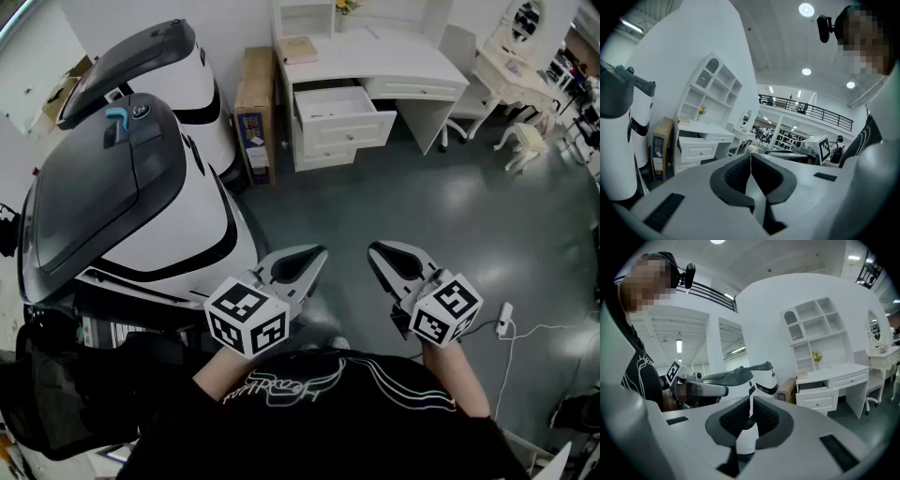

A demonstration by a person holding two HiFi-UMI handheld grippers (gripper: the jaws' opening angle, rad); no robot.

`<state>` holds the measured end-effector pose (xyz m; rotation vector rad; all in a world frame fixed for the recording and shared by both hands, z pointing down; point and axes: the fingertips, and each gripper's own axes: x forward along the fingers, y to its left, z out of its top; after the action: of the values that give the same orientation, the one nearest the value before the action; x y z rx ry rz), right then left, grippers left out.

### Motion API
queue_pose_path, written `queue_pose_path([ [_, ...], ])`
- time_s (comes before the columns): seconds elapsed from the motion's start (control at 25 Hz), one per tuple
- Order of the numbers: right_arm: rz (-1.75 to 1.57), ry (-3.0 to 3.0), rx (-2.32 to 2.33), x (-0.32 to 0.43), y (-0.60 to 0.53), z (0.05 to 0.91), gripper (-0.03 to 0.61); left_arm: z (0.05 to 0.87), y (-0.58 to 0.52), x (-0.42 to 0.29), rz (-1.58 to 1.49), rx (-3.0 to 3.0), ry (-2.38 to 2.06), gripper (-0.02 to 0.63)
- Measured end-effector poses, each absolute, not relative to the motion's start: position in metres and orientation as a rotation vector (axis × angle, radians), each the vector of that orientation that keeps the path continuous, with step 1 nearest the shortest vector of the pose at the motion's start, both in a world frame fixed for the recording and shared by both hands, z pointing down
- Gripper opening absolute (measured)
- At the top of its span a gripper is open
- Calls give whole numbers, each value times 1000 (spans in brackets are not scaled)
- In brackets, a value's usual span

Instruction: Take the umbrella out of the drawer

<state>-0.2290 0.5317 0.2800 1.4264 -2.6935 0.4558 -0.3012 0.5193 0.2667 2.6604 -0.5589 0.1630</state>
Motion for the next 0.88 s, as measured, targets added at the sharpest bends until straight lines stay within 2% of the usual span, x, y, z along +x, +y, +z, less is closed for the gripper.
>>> queue_pose_path([
  [0.4, 471, -2723, 1421, -203, 545, 262, 54, 251, 528, -283, 167, 2678, -612, 23],
  [0.88, 561, -2749, 1438, -118, 552, 288, 55, 269, 528, -193, 229, 2686, -587, 23],
])
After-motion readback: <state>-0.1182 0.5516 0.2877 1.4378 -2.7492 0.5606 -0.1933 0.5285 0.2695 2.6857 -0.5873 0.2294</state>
